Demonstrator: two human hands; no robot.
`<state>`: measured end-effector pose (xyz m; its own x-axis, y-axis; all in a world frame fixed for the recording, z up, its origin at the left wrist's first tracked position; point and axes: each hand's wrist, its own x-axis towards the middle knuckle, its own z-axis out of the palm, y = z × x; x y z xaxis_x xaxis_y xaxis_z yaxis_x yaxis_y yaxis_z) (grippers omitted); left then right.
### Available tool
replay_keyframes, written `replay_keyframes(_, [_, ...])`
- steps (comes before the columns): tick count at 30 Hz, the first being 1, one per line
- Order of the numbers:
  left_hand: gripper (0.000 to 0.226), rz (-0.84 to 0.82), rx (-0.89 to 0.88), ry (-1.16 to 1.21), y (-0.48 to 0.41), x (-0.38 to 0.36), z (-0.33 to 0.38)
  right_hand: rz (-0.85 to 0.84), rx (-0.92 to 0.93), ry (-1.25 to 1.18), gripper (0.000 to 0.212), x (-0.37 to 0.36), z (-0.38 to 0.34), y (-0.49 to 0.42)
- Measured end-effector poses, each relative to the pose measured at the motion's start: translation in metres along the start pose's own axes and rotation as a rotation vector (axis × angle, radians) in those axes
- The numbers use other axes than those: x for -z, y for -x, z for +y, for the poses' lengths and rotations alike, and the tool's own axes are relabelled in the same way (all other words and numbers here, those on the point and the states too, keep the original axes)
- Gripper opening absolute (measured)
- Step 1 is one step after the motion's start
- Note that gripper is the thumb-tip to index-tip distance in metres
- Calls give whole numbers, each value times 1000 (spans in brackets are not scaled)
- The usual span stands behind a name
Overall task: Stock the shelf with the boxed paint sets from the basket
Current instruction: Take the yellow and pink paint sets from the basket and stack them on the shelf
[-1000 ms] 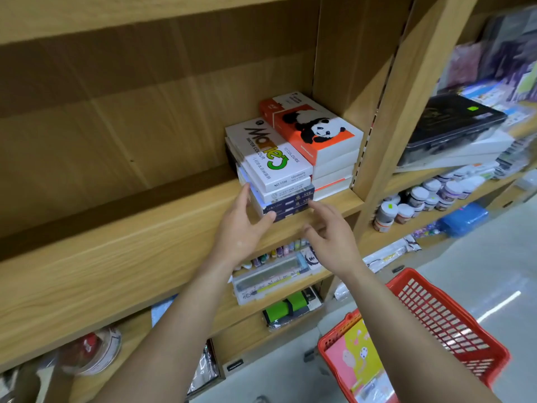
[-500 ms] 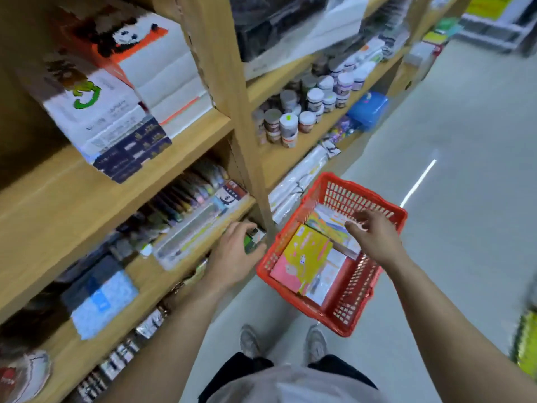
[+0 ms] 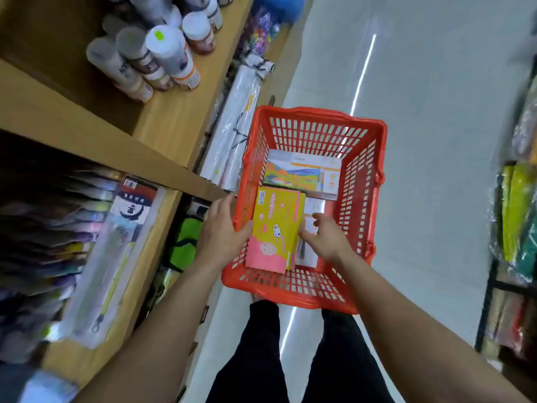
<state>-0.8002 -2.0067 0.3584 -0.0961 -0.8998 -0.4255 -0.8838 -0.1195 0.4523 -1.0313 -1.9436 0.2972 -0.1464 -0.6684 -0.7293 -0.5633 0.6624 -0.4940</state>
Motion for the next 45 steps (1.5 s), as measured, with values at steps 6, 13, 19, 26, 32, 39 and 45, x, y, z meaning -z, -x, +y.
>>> replay_keyframes(6, [68, -101, -89, 173, -45, -43, -39, 32, -177, -211, 91, -72, 16, -70])
replay_keyframes(13, [61, 35, -72, 414, -50, -65, -43, 158, -263, -359, 124, -131, 11, -83])
replay_keyframes(19, [66, 41, -118, 412, -51, -68, -45, 212, -309, -470, 115, -121, 11, -87])
replay_keyframes(26, [69, 36, -145, 363, -50, -68, -46, 207, -227, -599, 99, -122, 18, -90])
replay_keyframes(32, [67, 48, -147, 352, -47, -65, -42, 212, -130, -667, 84, -114, 8, -78])
replay_keyframes(39, [62, 55, -114, 397, -47, -65, -41, 258, -68, -720, 77, -93, 7, -52])
replay_keyframes(45, [64, 75, -134, 298, -42, -60, -36, 299, -23, -836, 86, -46, 11, -2])
